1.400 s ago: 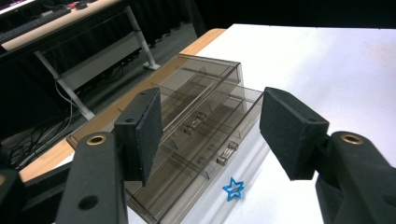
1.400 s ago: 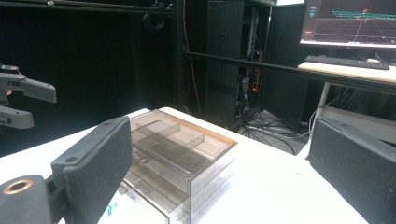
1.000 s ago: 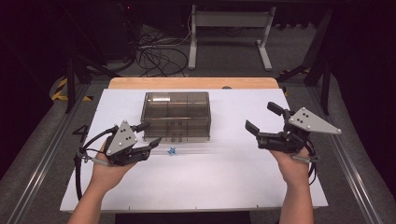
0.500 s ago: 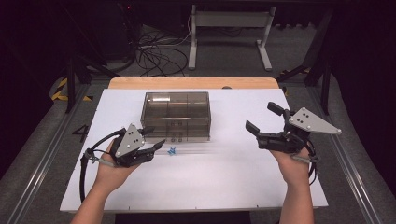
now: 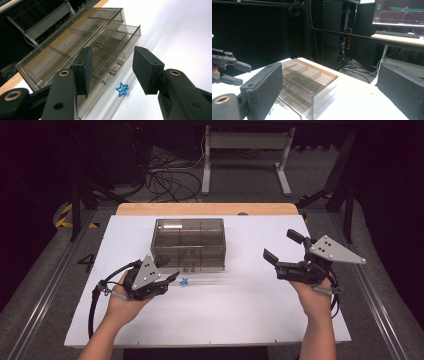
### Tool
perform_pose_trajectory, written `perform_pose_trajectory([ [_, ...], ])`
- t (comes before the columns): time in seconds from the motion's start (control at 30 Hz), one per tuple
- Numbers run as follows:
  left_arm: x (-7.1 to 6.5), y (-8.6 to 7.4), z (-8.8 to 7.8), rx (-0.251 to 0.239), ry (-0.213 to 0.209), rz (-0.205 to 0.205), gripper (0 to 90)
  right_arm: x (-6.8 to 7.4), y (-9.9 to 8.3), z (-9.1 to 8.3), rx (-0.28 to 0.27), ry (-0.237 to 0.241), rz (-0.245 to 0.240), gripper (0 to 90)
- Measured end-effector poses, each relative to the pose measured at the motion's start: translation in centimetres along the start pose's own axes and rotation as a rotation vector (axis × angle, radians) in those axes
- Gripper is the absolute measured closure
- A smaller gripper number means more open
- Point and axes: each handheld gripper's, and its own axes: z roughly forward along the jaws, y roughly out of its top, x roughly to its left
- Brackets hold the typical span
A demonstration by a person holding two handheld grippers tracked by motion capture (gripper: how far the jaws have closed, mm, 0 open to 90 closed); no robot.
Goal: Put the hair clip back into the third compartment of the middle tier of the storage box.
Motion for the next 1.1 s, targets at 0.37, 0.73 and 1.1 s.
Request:
perform_pose_trajectory([
  [0.37, -0.4, -0.5, 1.0, 0.038, -0.002, 0.020, 56.9, 0.0, 0.0, 0.0, 0.001, -0.002, -0.002, 7.5],
  [0.73, -0.8, -1.3, 2.4, 0.079, -0.012, 0.036, 59.9, 0.0, 0.0, -0.1, 0.001, -0.004, -0.003, 7.5],
  [1.1, -1.3, -2.1, 3.7, 0.099, -0.020, 0.050, 63.6, 0.0, 0.0, 0.0, 0.001, -0.001, -0.004, 7.6],
])
